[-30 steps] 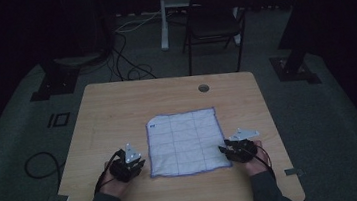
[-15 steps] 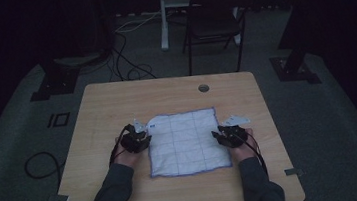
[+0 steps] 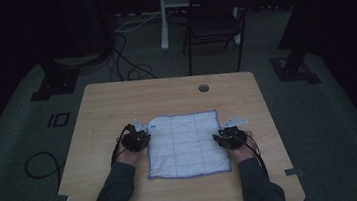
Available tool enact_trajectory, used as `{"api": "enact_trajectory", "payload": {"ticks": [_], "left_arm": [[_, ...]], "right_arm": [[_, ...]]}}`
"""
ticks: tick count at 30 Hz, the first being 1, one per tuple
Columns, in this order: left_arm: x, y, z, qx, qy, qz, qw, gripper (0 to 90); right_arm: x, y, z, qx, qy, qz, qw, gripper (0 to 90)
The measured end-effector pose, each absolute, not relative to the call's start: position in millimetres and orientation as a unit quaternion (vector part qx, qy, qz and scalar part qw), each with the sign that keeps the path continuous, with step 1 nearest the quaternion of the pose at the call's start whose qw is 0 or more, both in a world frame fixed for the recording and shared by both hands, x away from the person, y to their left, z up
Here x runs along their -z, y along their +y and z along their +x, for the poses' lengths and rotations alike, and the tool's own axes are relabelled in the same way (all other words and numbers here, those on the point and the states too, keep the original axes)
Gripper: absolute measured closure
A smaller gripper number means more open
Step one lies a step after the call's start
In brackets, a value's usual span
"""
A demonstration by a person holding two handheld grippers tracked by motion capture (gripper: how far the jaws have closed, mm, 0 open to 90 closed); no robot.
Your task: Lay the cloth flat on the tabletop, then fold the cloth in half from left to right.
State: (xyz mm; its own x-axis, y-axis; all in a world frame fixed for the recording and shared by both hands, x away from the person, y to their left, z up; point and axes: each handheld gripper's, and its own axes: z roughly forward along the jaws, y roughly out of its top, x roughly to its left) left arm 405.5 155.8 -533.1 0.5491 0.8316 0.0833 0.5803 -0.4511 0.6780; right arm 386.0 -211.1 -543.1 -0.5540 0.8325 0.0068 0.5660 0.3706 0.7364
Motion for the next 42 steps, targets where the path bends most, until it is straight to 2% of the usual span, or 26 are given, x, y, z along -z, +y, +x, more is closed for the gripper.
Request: {"api": "enact_trajectory", "payload": {"ticks": [22,25,27,30,42], "left_arm": [[533,166,378,-0.205,0.42,0.83,0.303,76.5],[532,166,375,-0.206,0.43,0.827,0.297,73.7],[531,166,371,-0.207,0.442,0.821,0.295,66.8],[525,168,362,-0.201,0.453,0.812,0.308,60.9],[525,157,332,-0.201,0.468,0.793,0.335,55.6]], "right_arm": [[541,-208,355,-0.351,0.819,0.42,0.172,64.2],[541,-207,353,-0.351,0.819,0.42,0.171,64.1],[541,-207,353,-0.352,0.82,0.418,0.171,64.0],[541,-207,353,-0.353,0.819,0.418,0.171,63.6],[542,-207,352,-0.354,0.818,0.419,0.172,63.1]]}}
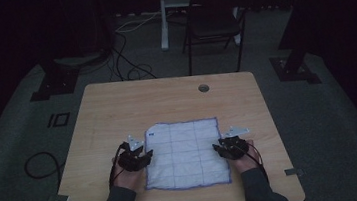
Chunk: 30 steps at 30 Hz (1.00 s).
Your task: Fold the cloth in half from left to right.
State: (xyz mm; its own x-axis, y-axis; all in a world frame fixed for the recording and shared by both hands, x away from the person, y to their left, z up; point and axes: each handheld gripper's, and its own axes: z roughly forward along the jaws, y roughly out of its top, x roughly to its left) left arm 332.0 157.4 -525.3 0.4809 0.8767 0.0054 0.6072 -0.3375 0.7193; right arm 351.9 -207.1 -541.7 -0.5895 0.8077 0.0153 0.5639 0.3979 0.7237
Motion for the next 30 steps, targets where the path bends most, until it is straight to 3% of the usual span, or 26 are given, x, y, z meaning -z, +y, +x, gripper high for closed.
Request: {"api": "enact_trajectory", "payload": {"ticks": [16,19,26,30], "left_arm": [[538,145,329,-0.191,0.481,0.793,0.322,52.2],[538,144,328,-0.195,0.481,0.791,0.325,55.9],[539,141,325,-0.182,0.476,0.791,0.34,82.4],[539,144,325,-0.182,0.477,0.79,0.34,84.6]], "right_arm": [[542,-207,351,-0.356,0.817,0.42,0.173,62.9],[542,-207,351,-0.356,0.817,0.42,0.173,62.8],[542,-207,351,-0.358,0.816,0.421,0.172,62.7],[543,-209,349,-0.368,0.814,0.416,0.171,63.5]]}}
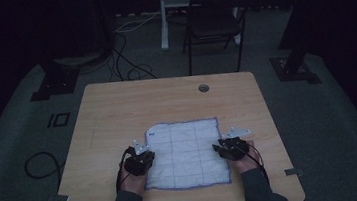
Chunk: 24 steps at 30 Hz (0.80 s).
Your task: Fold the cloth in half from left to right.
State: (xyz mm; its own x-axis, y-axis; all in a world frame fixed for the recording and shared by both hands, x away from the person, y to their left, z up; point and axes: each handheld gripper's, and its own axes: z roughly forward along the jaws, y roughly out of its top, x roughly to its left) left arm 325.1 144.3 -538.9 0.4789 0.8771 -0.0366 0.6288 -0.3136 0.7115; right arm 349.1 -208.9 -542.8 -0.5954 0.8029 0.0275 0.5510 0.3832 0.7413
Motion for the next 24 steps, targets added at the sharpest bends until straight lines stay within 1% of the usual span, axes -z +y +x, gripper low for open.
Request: {"api": "enact_trajectory", "payload": {"ticks": [3,5,6,7,8,9,10,18,24], "left_arm": [[539,147,325,-0.183,0.478,0.79,0.338,85.1],[538,150,325,-0.185,0.48,0.79,0.335,85.8],[538,154,325,-0.183,0.482,0.789,0.334,86.2],[538,154,325,-0.183,0.482,0.789,0.334,86.4],[537,159,326,-0.185,0.483,0.79,0.33,86.6],[537,159,326,-0.185,0.483,0.79,0.33,86.7],[537,164,326,-0.185,0.487,0.788,0.328,87.0],[536,181,330,-0.19,0.507,0.777,0.321,87.6],[535,184,330,-0.19,0.512,0.774,0.321,87.8]], "right_arm": [[542,-209,347,-0.374,0.812,0.413,0.174,64.2],[539,-209,346,-0.381,0.81,0.409,0.177,68.1],[538,-209,345,-0.386,0.811,0.404,0.173,71.5],[538,-209,345,-0.386,0.811,0.404,0.173,71.5],[538,-208,344,-0.389,0.814,0.396,0.173,74.8],[538,-208,344,-0.389,0.814,0.396,0.173,74.8],[538,-206,343,-0.387,0.816,0.392,0.173,76.7],[539,-202,343,-0.383,0.822,0.383,0.173,81.5],[541,-196,341,-0.38,0.829,0.373,0.17,85.1]]}}
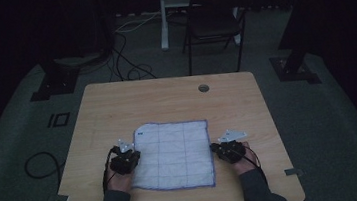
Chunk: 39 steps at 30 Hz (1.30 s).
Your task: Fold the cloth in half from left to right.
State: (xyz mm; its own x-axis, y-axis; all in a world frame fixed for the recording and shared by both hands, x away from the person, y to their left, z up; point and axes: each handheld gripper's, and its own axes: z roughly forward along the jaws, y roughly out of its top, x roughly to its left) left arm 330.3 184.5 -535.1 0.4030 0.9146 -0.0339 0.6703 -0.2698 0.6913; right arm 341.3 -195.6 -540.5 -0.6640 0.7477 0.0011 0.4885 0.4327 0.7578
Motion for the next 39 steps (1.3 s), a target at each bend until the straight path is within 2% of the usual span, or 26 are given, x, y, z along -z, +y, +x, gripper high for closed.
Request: {"api": "enact_trajectory", "payload": {"ticks": [17,39], "left_arm": [[510,179,326,-0.177,0.487,0.768,0.376,87.8],[470,146,326,-0.169,0.429,0.78,0.423,88.0]], "right_arm": [[544,-191,343,-0.378,0.836,0.366,0.16,86.2],[545,-193,345,-0.381,0.836,0.363,0.157,86.2]]}}
